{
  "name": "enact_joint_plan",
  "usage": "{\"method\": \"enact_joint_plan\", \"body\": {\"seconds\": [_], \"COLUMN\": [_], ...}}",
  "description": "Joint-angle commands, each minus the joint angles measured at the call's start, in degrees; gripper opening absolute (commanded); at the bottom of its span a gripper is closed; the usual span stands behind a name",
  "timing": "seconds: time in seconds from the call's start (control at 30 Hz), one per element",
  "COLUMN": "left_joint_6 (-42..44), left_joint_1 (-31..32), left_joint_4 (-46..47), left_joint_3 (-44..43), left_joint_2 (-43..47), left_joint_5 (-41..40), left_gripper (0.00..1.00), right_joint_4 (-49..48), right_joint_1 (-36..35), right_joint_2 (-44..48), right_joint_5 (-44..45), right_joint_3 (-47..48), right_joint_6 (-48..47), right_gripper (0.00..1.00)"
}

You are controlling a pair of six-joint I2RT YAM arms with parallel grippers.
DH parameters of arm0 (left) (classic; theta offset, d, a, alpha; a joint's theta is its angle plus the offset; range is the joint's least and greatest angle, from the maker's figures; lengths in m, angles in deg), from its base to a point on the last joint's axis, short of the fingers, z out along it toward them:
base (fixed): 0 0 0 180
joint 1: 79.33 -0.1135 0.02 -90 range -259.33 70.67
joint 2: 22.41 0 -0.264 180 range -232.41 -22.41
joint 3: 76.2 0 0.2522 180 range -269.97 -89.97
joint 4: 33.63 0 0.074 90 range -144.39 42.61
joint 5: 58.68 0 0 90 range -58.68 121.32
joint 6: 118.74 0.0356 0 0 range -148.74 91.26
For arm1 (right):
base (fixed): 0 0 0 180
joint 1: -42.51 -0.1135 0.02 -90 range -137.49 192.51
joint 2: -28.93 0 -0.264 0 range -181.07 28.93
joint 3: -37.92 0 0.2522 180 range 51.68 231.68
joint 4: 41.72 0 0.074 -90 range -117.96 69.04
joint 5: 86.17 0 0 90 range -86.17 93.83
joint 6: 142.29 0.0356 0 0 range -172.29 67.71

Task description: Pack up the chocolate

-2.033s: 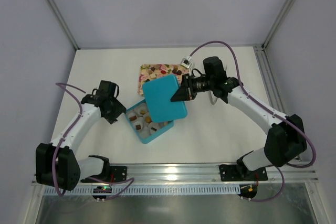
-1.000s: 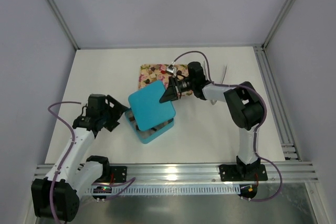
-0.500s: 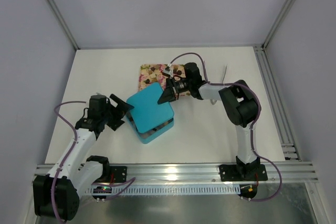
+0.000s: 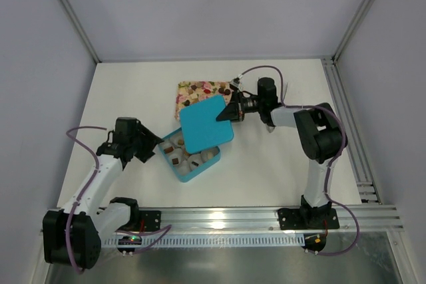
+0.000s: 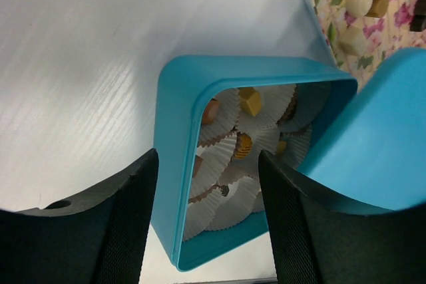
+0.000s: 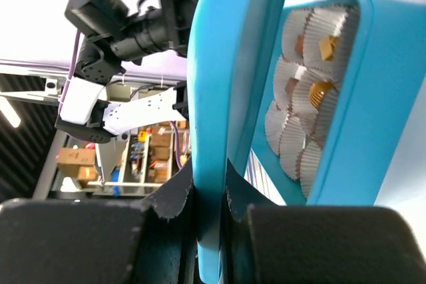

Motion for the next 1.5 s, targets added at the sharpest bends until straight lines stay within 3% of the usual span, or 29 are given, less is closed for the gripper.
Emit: {"method": "enact_joint_plan", "body": {"seconds": [0.0, 0.1, 0.23, 0.4, 1.0, 1.33, 1.47], "left_joint_6": [2.72, 5.36, 8.97, 13.01, 21.81, 27.77, 30.77], "left_joint_1": [-0.32, -0.32, -0.32, -0.24, 0.99, 2.4, 3.19], "left_joint_4": [-1.88, -3.37, -3.64, -5.83, -7.77, -7.68, -7.51], "left_joint_3": [-3.86, -7.28, -11.58, -15.11, -18.8, -23.2, -25.13], "left_joint_2": [-2.83, -7.57, -12.32, -18.47, -26.65, -30.6, -32.54], "left_joint_5": [-2.38, -2.12, -1.77, -1.33, 1.66, 2.97, 5.43], "left_gripper": [0.6, 0.58, 0.57, 0.47, 0.34, 0.16, 0.14], "right_joint_4": [-1.3, 5.02, 5.39, 5.13, -1.55, -1.03, -0.41], "right_joint_1": [-0.12, 0.14, 0.93, 1.81, 2.78, 2.78, 2.78], "right_joint_2": [7.09, 9.55, 11.66, 13.77, 16.32, 17.73, 18.17], "right_joint_5": [1.04, 2.18, 2.71, 2.8, 3.06, 3.33, 3.5], "right_joint_3": [-0.03, -0.21, -1.0, -2.23, -7.42, -9.35, -9.96], "right_joint_6": [-2.25, -6.03, -6.21, -5.95, -2.43, -3.48, -4.1], "right_gripper": [0.04, 0.04, 0.04, 0.04, 0.04, 0.04, 0.04]}}
